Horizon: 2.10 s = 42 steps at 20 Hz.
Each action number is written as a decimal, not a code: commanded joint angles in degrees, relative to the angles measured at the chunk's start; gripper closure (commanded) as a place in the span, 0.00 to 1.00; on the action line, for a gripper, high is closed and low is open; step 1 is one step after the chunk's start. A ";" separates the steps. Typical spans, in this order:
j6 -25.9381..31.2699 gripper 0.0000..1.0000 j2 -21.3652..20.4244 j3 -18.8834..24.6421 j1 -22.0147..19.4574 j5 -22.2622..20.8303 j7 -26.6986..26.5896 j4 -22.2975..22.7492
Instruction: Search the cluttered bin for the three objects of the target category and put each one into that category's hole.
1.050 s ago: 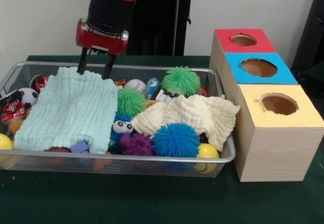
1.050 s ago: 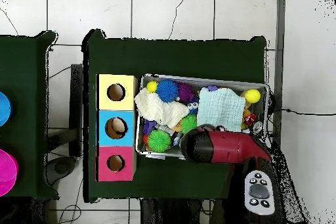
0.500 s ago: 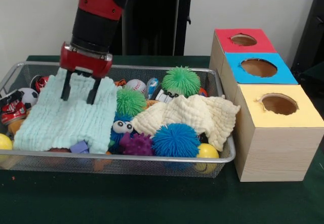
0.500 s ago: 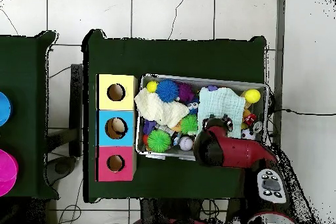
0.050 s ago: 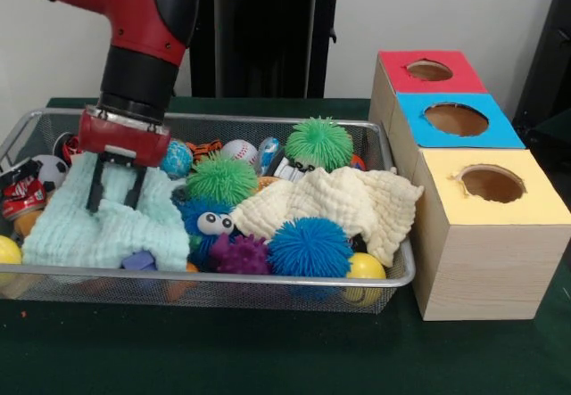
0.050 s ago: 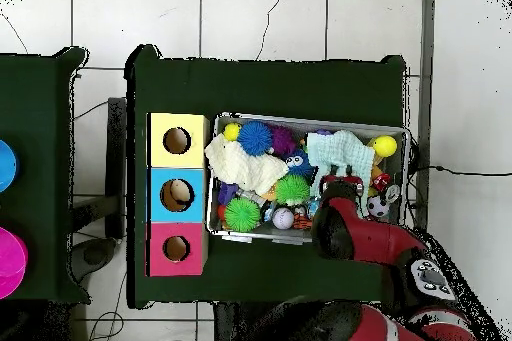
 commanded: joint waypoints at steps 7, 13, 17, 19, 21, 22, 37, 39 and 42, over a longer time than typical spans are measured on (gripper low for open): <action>21.24 1.00 3.01 12.43 -2.49 1.27 4.75 0.69; 25.70 1.00 -10.17 9.82 3.52 2.90 6.18 7.22; 29.72 1.00 -18.23 1.82 12.70 3.01 6.50 6.84; 31.73 1.00 -19.88 0.00 15.18 2.76 6.56 6.06; 32.55 1.00 -20.84 -1.04 16.81 2.56 7.10 5.74; 32.37 1.00 -20.68 -1.45 17.31 2.38 7.46 5.71; 34.19 1.00 -13.24 8.03 12.48 13.18 11.53 12.64; 35.57 1.00 -12.85 5.95 13.93 14.71 12.70 13.10; 38.78 1.00 -11.78 0.17 18.01 16.74 14.64 11.62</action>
